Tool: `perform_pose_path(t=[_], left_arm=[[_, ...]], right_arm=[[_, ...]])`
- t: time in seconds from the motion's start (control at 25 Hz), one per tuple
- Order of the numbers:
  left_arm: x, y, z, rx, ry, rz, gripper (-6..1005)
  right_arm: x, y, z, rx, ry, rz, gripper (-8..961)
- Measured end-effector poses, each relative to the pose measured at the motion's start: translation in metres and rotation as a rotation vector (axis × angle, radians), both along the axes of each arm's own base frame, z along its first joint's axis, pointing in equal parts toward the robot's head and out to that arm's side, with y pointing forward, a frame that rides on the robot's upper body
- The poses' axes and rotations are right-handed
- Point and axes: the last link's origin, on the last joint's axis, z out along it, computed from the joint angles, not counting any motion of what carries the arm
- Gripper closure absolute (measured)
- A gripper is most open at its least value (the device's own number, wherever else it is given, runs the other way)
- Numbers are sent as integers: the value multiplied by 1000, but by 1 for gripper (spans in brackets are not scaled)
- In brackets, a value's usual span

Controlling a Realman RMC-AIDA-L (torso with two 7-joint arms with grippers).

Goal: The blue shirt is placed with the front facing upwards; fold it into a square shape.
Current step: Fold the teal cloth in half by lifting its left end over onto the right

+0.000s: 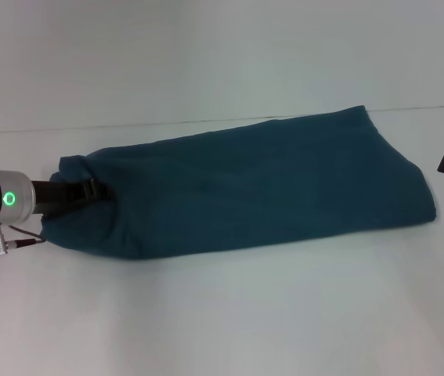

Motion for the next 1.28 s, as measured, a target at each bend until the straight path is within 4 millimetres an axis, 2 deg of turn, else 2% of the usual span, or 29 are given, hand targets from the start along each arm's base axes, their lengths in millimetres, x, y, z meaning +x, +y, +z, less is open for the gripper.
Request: perform_pose_path(t=[0.04, 0.32, 0.48, 0.56, 0.8, 1.28], left_arm=[[0, 0, 0, -1, 0, 0, 533], [0, 0, 2, 1, -2, -4, 684], [7, -4, 9, -3, -39, -53, 771], [11, -7, 15, -6, -72, -86, 958], [9, -15, 36, 15, -133, -109, 958], [-30, -16, 65, 62, -18, 37, 958]], right_arm=[[0, 0, 0, 0, 0, 0, 158], [0, 0, 0, 0, 2, -1, 158], [0, 0, 0, -1, 3, -1, 158], [0, 0, 0, -1, 3, -1, 158], [0, 1, 0, 1, 4, -3, 158], [-1, 3, -1, 6, 6, -10, 158]])
